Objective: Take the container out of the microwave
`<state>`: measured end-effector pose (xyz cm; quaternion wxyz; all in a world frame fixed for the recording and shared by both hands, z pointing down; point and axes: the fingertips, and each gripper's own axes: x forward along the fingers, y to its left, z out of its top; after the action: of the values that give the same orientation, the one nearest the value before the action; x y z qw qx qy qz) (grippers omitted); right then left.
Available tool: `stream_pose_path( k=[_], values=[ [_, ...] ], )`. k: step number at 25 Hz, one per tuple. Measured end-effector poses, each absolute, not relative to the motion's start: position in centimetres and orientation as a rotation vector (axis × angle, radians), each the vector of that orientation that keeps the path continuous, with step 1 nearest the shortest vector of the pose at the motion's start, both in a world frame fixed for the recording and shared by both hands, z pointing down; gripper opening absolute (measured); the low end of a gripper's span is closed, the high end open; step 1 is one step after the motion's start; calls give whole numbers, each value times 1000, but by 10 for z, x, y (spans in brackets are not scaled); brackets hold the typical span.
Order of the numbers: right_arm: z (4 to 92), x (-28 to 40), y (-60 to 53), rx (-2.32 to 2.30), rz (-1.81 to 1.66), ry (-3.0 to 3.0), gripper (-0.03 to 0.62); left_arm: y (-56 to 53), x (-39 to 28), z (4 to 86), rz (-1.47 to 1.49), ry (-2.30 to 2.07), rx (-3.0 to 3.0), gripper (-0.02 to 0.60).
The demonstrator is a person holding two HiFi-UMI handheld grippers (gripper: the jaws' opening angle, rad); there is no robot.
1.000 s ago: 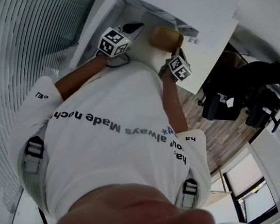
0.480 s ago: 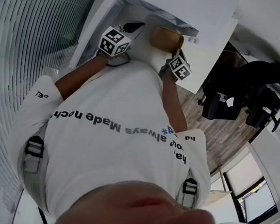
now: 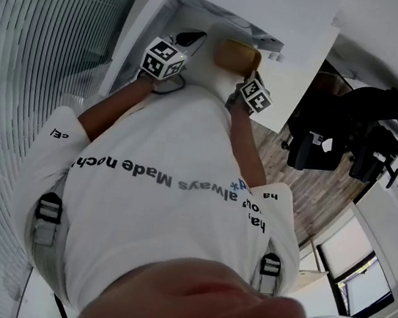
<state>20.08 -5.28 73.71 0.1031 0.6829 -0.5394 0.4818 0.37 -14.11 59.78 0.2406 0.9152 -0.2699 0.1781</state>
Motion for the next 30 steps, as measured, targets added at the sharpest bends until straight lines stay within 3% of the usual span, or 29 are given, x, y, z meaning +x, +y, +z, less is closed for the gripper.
stream_pose_path(
  k=[30],
  values=[
    [755,204,-46,2009,1463,-1535,28,-143,2,600,494,-743,2500,3]
  ],
)
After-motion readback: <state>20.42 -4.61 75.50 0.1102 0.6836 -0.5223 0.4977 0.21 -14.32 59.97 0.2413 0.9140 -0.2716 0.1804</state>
